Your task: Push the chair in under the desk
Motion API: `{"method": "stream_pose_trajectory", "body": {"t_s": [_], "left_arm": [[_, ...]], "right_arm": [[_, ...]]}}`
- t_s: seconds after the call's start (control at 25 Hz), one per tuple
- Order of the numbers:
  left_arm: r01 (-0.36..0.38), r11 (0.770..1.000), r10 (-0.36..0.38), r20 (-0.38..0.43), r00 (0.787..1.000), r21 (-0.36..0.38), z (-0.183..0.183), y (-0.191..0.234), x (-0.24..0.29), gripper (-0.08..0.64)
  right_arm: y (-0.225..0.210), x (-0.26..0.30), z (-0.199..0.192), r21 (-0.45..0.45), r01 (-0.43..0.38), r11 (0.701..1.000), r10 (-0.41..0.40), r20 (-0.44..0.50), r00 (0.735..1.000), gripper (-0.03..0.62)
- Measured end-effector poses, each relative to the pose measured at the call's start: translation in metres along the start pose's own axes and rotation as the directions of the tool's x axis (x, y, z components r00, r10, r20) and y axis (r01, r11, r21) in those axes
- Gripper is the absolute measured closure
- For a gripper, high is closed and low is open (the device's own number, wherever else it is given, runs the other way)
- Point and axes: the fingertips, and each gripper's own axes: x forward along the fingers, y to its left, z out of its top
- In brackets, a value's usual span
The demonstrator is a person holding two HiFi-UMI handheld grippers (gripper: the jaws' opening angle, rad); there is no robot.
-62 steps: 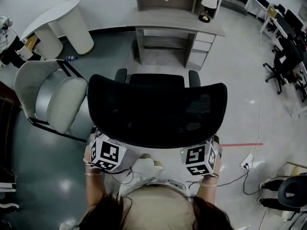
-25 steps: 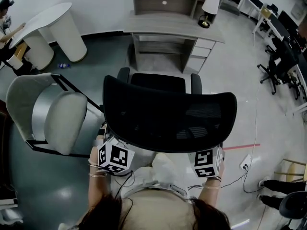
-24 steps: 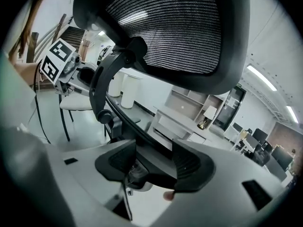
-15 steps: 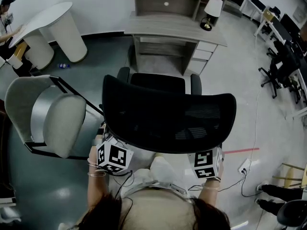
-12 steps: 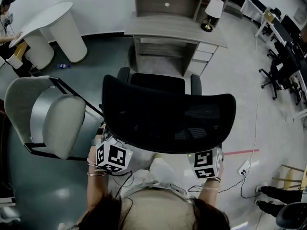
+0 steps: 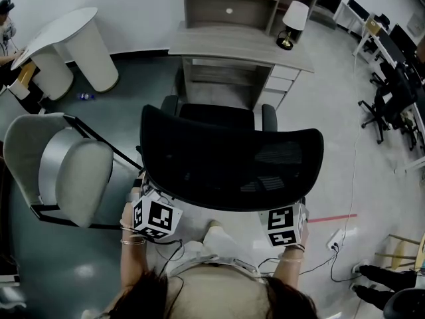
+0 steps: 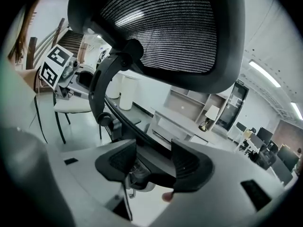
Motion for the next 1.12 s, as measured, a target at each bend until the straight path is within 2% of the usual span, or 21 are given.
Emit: {"method": "stream_pose_trajectory", "body": {"t_s": [0.36,0.56,1.12], "left_arm": [[-0.033,0.999,0.033,0.017,0.999,-0.008,0.007,0.011,0.032,0.344],[-0.030,0.998,0.030,0.011,0.999,-0.048,0.013,0.014,0.043,0.344],[-0.045,0.998,0.046,0.022,0.999,-0.050,0.026,0.027,0.077,0.344]], "right_arm": [[-0.027,0.023,0.004,-0.014,-0.005,1.000,0.005,0.013,1.000,0.357],[-0.037,0.034,0.007,-0.022,-0.007,1.000,0.007,0.023,1.000,0.357],[-0.069,0.060,0.012,-0.030,-0.005,1.000,0.006,0.037,0.999,0.357]]}}
